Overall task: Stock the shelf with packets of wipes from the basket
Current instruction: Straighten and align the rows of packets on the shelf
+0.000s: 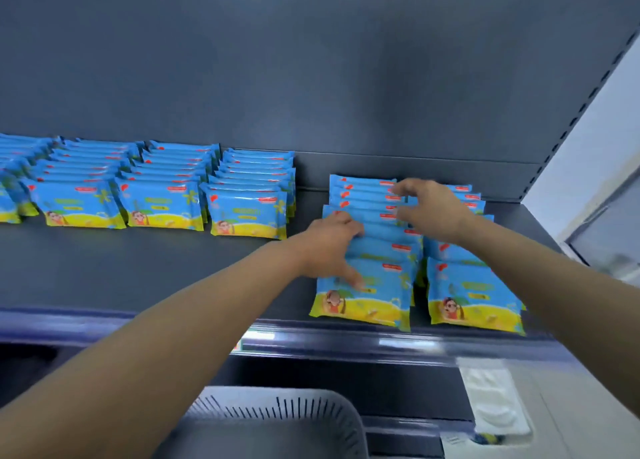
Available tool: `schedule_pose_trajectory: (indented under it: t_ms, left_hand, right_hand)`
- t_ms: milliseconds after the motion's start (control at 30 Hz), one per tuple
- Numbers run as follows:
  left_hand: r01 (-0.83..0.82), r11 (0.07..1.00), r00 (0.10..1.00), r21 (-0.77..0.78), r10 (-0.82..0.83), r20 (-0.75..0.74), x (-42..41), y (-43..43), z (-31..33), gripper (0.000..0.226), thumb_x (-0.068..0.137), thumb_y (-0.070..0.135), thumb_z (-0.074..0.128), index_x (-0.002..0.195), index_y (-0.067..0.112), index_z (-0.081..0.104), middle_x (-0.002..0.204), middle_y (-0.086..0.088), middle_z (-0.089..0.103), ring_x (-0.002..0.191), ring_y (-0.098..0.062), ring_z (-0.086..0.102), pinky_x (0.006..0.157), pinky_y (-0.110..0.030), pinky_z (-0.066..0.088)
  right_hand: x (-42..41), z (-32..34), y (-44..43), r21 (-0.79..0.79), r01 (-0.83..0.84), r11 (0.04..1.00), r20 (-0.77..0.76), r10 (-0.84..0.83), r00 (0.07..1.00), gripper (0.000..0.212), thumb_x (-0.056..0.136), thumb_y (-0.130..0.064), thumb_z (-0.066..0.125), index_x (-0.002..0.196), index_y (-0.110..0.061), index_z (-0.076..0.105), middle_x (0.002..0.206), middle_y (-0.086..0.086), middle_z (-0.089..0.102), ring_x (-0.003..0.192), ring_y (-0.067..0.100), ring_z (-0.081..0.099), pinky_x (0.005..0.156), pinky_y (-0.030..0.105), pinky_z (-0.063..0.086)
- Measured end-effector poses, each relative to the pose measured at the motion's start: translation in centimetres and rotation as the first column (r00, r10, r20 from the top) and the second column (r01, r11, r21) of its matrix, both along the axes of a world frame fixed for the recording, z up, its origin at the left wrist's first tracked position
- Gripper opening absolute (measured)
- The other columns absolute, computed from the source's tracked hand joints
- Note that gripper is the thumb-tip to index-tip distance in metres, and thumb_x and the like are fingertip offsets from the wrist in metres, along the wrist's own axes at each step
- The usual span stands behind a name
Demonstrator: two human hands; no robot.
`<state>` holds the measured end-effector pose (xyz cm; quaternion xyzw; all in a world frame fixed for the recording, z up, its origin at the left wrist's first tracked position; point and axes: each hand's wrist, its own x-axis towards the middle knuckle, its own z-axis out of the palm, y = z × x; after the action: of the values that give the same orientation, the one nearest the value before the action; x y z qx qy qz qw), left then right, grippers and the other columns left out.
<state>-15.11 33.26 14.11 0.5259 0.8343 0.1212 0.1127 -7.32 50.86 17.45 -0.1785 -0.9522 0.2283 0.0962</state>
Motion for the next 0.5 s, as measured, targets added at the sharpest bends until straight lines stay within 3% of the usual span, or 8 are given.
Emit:
schedule_pose_trajectory:
  t_ms: [167, 333, 433, 500]
  left_hand:
    - [-0.068, 0.989, 0.996, -0.134, 0.06, -0.063, 0.8, 1.4, 0.1, 0.092, 0.058, 0.051, 0.081, 0.132, 0.017, 0.038, 0.125, -0.003, 0.04, 0.119, -0.023, 0.037, 0.1, -0.035, 0.031]
    - [-0.112, 0.993, 0.965, -0.035, 0.101, -0.243, -0.1, 2.0, 0.8, 0.081, 0.059, 0.054, 0.078, 0.124, 0.015, 0.048, 0.12, -0.004, 0.04, 0.114, -0.023, 0.035, 0.096, -0.033, 0.029]
    - [-0.086, 0.996, 0.973, -0.029, 0.077, -0.215, -0.6, 2.2, 0.8, 0.077, 0.06, 0.052, 0.077, 0.121, 0.013, 0.047, 0.128, -0.004, 0.038, 0.121, -0.024, 0.033, 0.104, -0.031, 0.023]
    - [-0.07, 0.997, 0.98, -0.026, 0.064, -0.188, -0.9, 2.4, 0.9, 0.071, 0.06, 0.05, 0.077, 0.113, 0.015, 0.046, 0.117, -0.002, 0.048, 0.111, -0.022, 0.042, 0.096, -0.028, 0.027]
  right_hand:
    - [0.8, 0.0, 2.0, 0.047, -0.102, 0.994, 0.108, 0.096, 0.989, 0.051, 0.087, -0.02, 0.064, 0.134, -0.014, 0.047, 0.139, 0.004, 0.05, 0.124, 0.022, 0.047, 0.093, 0.023, 0.034]
    - [-0.8, 0.2, 3.1, 0.005, -0.052, 0.999, 0.097, 0.051, 0.994, 0.045, 0.088, -0.019, 0.061, 0.131, -0.01, 0.049, 0.134, 0.01, 0.052, 0.111, 0.026, 0.055, 0.086, 0.029, 0.041]
    - [-1.9, 0.2, 3.4, -0.015, 0.007, 1.0, 0.088, -0.005, 0.996, 0.039, 0.096, -0.018, 0.046, 0.133, -0.009, 0.046, 0.135, 0.013, 0.05, 0.111, 0.027, 0.053, 0.087, 0.03, 0.04]
    - [-2.4, 0.2, 3.7, -0.044, 0.056, 0.997, 0.093, -0.052, 0.994, 0.04, 0.098, -0.021, 0.039, 0.136, -0.009, 0.043, 0.138, 0.012, 0.047, 0.12, 0.028, 0.049, 0.092, 0.029, 0.037]
